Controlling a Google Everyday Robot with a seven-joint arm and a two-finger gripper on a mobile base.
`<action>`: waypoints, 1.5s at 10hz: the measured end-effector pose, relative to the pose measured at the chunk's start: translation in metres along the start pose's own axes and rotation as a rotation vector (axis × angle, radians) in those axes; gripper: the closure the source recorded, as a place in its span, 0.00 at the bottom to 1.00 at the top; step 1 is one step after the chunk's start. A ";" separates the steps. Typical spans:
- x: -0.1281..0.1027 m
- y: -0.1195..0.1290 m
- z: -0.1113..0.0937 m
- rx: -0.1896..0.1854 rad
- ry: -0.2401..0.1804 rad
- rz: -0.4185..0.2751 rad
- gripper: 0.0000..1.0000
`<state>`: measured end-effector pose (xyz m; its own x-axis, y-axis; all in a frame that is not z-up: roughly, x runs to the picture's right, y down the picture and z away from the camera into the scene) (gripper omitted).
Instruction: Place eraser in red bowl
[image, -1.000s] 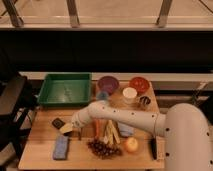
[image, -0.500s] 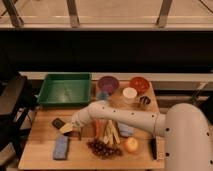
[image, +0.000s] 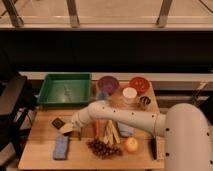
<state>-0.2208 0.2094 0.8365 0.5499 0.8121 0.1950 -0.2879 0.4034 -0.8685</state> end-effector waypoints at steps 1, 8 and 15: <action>0.000 0.000 0.000 0.000 0.000 0.000 0.20; 0.000 0.000 0.000 0.001 0.000 -0.002 0.72; -0.050 0.027 -0.040 0.056 -0.089 -0.124 1.00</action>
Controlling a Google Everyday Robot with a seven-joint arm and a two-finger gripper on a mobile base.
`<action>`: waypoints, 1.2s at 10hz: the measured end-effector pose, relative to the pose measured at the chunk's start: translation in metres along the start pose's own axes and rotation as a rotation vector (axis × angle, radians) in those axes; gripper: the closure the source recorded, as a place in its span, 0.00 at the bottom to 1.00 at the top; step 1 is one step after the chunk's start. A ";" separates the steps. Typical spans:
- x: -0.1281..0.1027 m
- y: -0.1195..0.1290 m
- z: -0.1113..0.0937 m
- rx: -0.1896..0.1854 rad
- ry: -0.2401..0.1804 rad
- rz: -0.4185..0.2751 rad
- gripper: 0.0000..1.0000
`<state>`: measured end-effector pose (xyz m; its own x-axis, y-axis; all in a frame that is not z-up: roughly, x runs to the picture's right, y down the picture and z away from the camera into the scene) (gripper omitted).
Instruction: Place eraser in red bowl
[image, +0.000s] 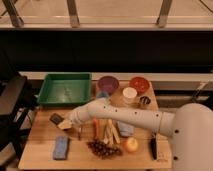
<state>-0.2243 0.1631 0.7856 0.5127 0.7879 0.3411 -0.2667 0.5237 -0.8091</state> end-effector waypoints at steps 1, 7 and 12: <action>-0.012 0.003 -0.010 0.008 -0.016 -0.015 1.00; -0.011 -0.010 -0.039 0.026 -0.087 0.027 1.00; 0.037 -0.026 -0.037 0.057 -0.132 0.059 1.00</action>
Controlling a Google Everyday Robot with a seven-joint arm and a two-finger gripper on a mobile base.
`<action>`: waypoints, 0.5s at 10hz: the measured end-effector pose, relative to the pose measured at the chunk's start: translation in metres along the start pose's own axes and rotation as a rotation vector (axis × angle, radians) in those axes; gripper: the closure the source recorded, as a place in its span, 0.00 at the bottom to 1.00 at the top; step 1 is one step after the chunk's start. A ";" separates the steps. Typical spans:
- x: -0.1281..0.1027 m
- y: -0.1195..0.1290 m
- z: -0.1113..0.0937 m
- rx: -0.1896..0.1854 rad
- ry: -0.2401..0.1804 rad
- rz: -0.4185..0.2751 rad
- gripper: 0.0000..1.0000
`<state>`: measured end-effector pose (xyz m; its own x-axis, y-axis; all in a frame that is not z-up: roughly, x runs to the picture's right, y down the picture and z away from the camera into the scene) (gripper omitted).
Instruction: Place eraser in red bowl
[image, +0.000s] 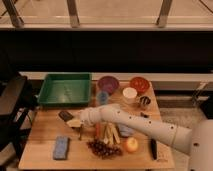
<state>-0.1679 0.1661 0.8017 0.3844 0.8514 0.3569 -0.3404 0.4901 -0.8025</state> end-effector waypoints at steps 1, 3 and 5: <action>-0.002 0.001 -0.011 0.020 -0.009 0.002 1.00; -0.011 0.004 -0.040 0.072 -0.024 0.007 1.00; -0.013 -0.001 -0.075 0.133 -0.035 0.024 1.00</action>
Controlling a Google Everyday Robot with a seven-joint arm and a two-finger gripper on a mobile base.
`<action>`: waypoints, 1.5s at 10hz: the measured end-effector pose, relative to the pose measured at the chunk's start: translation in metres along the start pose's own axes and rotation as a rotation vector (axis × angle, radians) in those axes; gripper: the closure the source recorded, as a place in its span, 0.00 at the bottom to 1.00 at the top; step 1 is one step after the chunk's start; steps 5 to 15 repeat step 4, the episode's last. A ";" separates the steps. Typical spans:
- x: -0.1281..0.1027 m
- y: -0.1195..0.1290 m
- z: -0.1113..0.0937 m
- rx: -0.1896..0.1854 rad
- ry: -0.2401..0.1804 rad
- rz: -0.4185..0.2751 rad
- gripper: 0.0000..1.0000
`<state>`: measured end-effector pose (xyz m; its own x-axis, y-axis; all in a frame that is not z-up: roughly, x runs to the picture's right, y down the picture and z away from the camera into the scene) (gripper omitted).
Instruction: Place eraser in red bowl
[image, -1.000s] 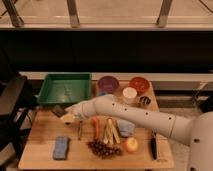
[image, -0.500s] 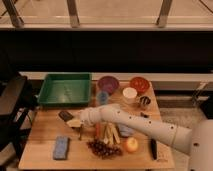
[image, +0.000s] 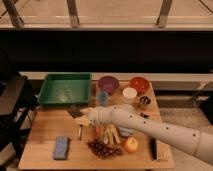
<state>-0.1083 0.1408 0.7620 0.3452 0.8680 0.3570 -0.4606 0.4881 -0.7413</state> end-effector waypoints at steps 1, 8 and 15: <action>0.002 -0.009 -0.016 0.030 -0.007 0.016 1.00; 0.013 -0.042 -0.051 0.056 -0.020 0.080 1.00; 0.013 -0.042 -0.051 0.056 -0.020 0.080 1.00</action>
